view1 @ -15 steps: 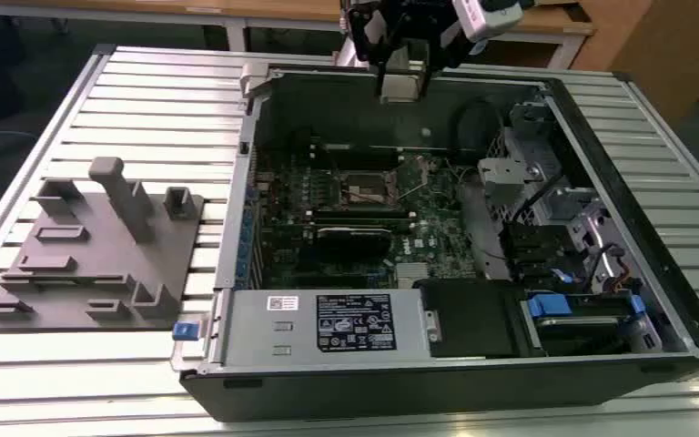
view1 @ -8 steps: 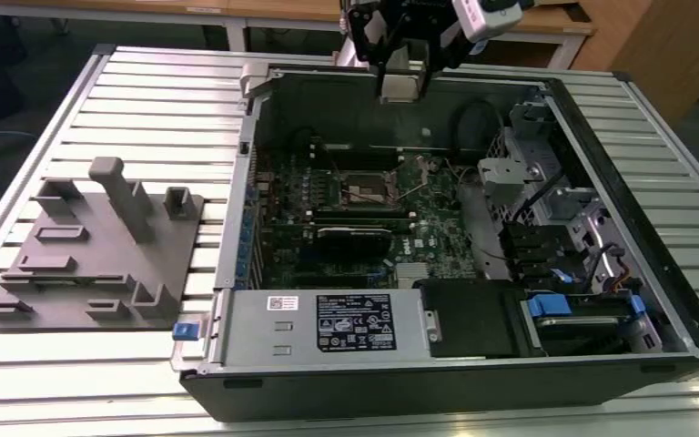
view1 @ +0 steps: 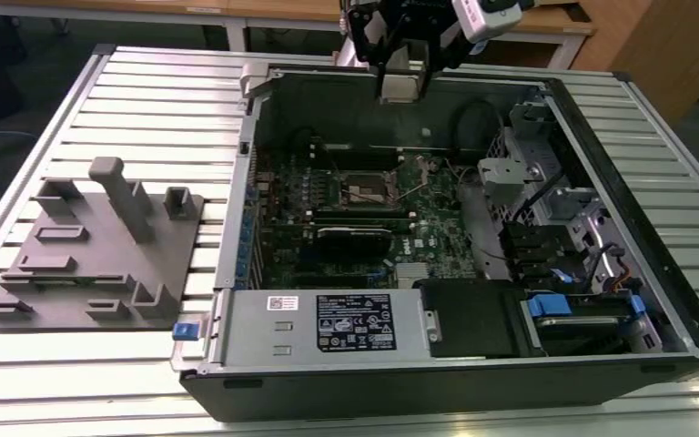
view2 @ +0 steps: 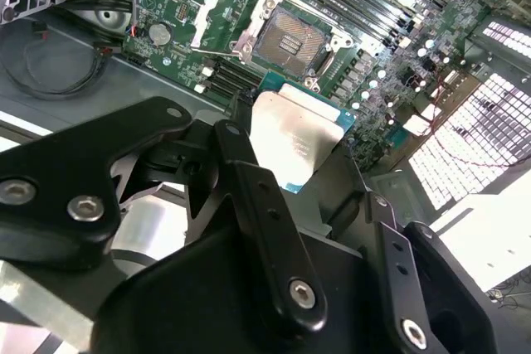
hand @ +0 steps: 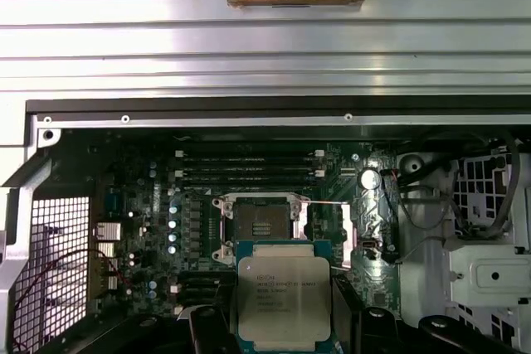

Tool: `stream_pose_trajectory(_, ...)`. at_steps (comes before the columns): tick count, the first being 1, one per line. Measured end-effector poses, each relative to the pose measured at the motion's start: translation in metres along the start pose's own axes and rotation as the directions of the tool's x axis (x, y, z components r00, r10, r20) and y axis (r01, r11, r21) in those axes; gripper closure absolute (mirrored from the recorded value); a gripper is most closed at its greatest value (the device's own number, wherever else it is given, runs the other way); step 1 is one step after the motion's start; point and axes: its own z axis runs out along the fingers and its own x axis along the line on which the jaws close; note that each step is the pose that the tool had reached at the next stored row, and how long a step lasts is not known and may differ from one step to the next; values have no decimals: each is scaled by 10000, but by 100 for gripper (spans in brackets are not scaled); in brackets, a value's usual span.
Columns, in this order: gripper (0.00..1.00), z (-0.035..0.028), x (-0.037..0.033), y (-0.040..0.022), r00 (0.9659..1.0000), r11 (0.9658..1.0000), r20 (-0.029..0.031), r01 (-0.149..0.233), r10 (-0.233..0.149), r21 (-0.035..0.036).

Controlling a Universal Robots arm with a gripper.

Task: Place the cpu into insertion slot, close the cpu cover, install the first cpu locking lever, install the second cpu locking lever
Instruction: 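Place the cpu into insertion slot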

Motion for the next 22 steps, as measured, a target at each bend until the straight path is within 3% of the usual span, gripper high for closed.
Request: stream_pose_trajectory(22,46,45,-1,-4,10000,10000,0,1,-1,1)
